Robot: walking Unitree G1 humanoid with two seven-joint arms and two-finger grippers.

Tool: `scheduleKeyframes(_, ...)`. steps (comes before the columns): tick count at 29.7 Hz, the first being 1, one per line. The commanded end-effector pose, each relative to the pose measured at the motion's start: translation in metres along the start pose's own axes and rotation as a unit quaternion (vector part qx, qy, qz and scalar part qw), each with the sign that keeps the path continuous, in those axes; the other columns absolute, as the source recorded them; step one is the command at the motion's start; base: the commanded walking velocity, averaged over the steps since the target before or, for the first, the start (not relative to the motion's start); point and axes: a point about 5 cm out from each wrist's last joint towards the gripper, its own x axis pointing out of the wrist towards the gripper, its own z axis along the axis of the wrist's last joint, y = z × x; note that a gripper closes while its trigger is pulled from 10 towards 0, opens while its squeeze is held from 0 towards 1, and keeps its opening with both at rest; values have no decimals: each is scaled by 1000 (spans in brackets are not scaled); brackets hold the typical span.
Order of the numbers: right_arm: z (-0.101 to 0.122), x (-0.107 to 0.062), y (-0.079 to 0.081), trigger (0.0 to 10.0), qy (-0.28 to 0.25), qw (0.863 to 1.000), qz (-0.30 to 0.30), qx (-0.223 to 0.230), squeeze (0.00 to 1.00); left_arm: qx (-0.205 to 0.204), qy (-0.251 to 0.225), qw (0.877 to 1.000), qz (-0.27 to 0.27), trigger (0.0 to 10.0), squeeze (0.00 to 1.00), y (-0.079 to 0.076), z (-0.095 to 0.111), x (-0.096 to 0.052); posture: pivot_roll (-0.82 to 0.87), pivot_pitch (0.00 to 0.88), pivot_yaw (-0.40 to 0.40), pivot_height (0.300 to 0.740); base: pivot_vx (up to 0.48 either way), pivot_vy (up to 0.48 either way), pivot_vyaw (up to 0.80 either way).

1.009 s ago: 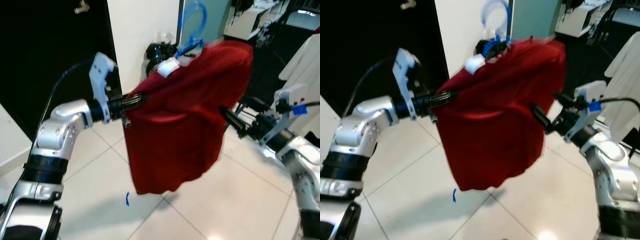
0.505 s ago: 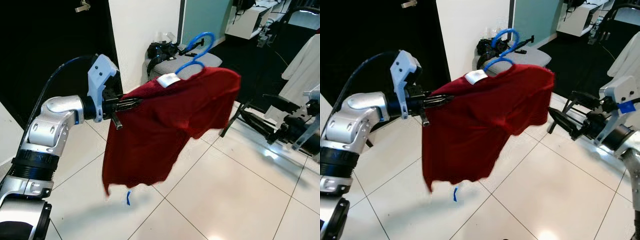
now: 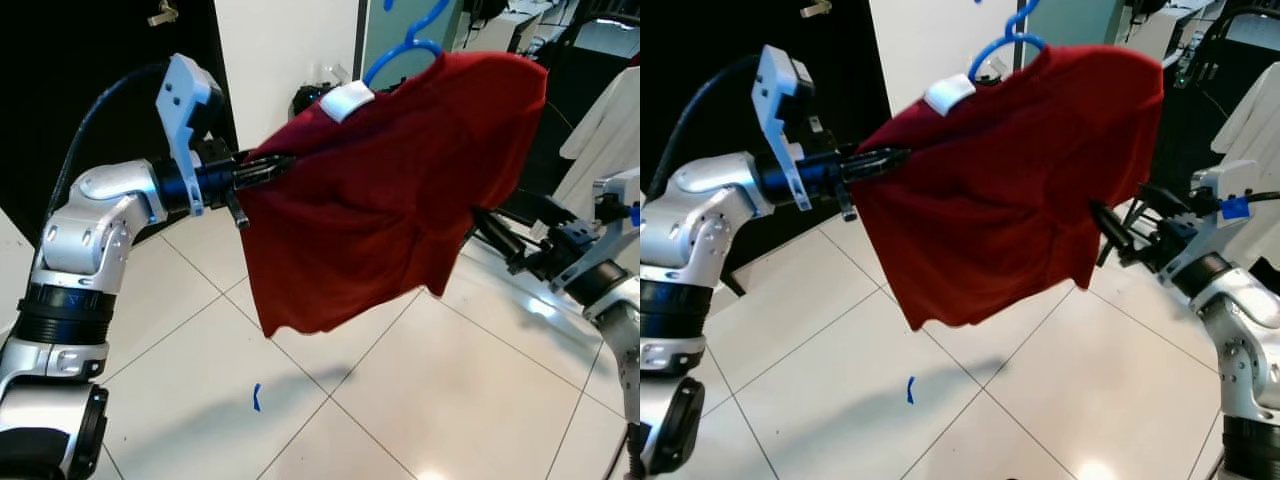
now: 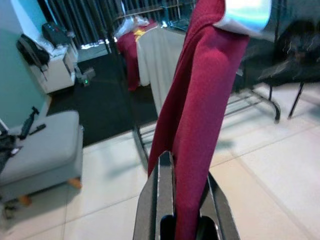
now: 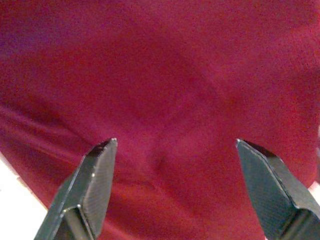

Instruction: Hang hanger

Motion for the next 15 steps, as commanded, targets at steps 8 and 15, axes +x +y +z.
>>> scheduleKeyframes(8,36,-10,-1,10000,46,989,98,-98,0,51,65,994,-71,10000,0,-20,-19,-3,-46,107,39,740,0,0,0)
scheduleKeyframes(15,35,-13,-4,10000,78,984,123,-99,0,47,57,992,-102,10000,0,-29,-16,-4,-44,107,35,740,0,0,0)
